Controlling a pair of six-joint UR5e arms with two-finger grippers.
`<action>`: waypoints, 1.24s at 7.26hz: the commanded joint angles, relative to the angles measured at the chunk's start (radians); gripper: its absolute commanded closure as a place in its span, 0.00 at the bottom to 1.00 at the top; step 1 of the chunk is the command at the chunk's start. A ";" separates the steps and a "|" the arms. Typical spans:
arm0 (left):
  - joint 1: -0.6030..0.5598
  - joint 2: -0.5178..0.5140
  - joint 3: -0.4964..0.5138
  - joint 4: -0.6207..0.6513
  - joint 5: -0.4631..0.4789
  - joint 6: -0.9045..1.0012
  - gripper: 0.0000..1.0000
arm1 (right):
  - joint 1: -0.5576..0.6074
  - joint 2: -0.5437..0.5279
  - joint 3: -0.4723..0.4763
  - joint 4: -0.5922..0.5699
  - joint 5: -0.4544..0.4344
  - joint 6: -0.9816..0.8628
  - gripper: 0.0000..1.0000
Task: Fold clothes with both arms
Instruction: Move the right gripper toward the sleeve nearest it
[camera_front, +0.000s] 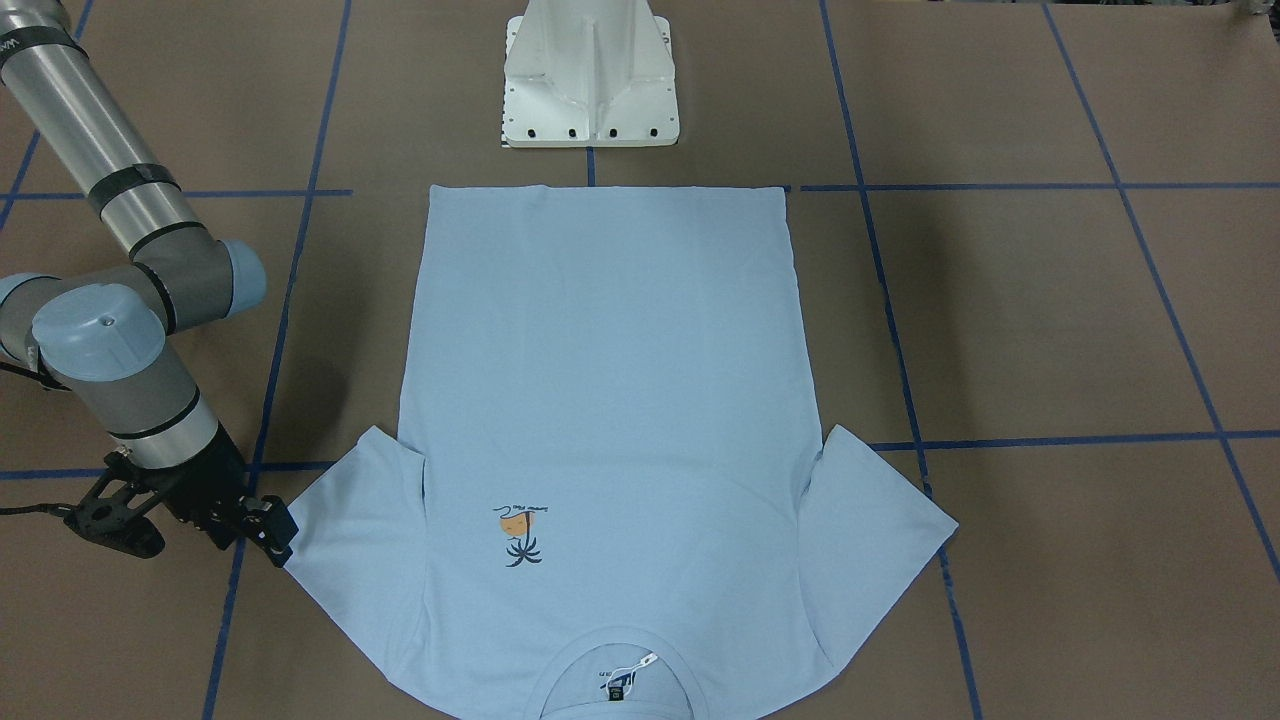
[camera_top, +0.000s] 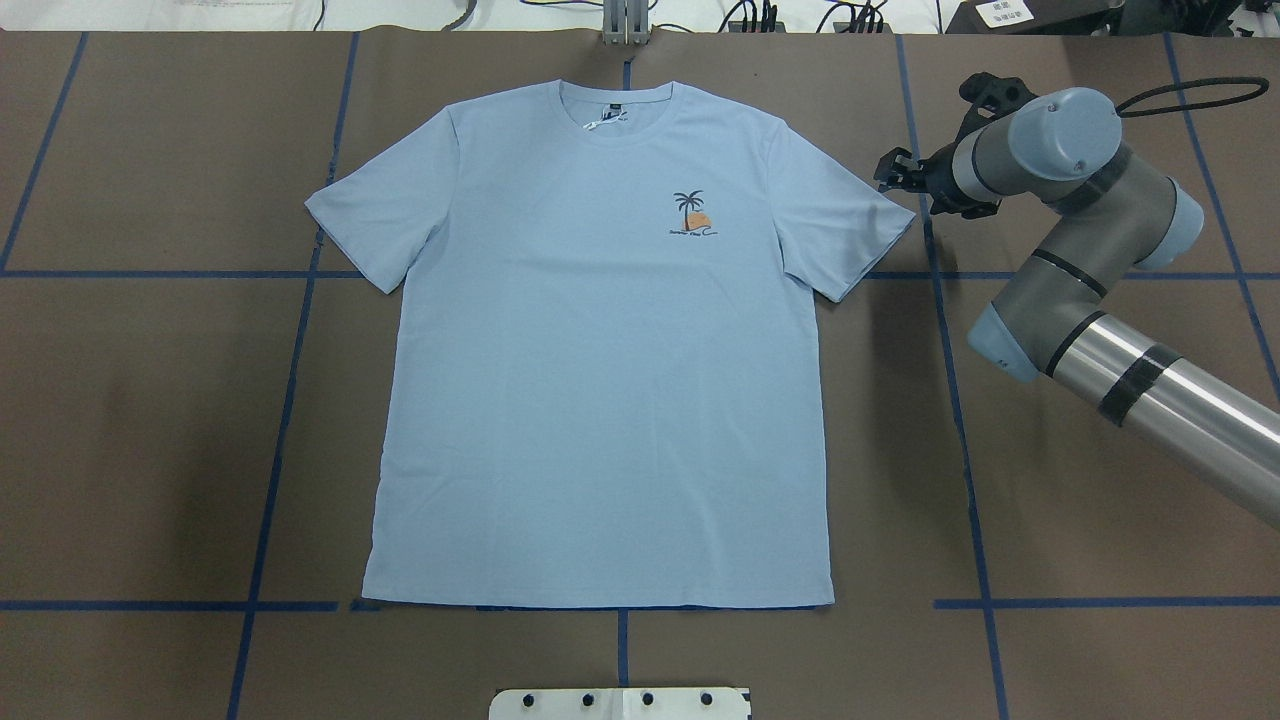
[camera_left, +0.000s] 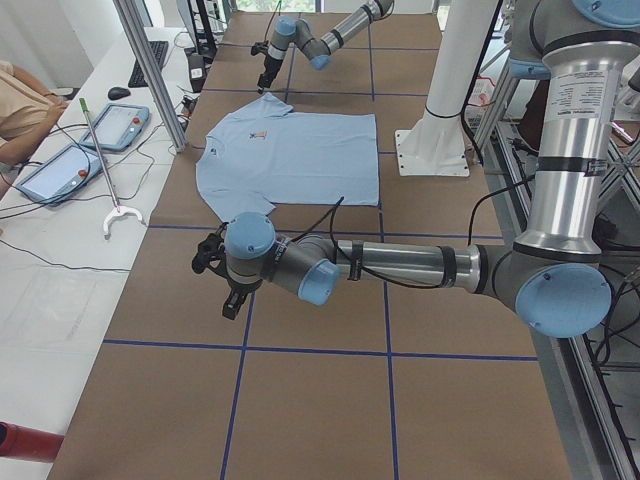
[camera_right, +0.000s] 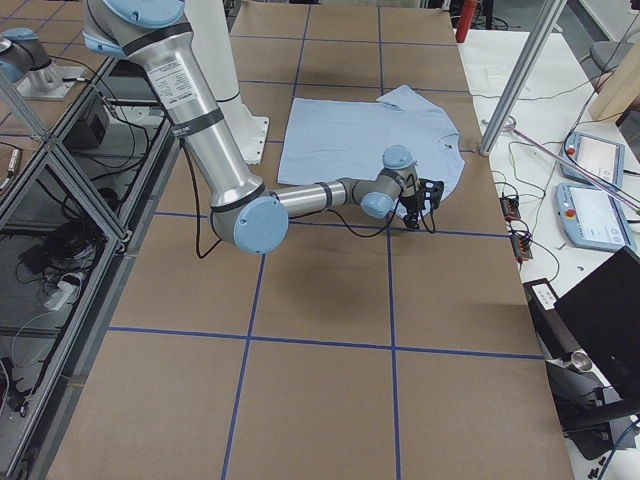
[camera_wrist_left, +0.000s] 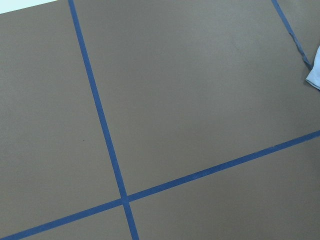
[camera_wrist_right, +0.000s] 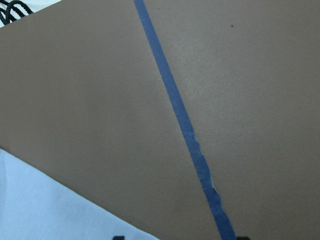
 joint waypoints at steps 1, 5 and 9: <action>0.000 0.001 -0.005 0.000 -0.001 0.000 0.00 | -0.004 -0.009 0.002 0.000 0.003 0.002 0.47; 0.000 0.001 -0.006 0.000 -0.001 0.000 0.00 | -0.009 -0.029 0.020 -0.002 0.007 0.002 0.94; 0.000 0.001 -0.006 0.000 -0.001 0.000 0.00 | -0.046 -0.011 0.076 -0.012 0.007 0.115 1.00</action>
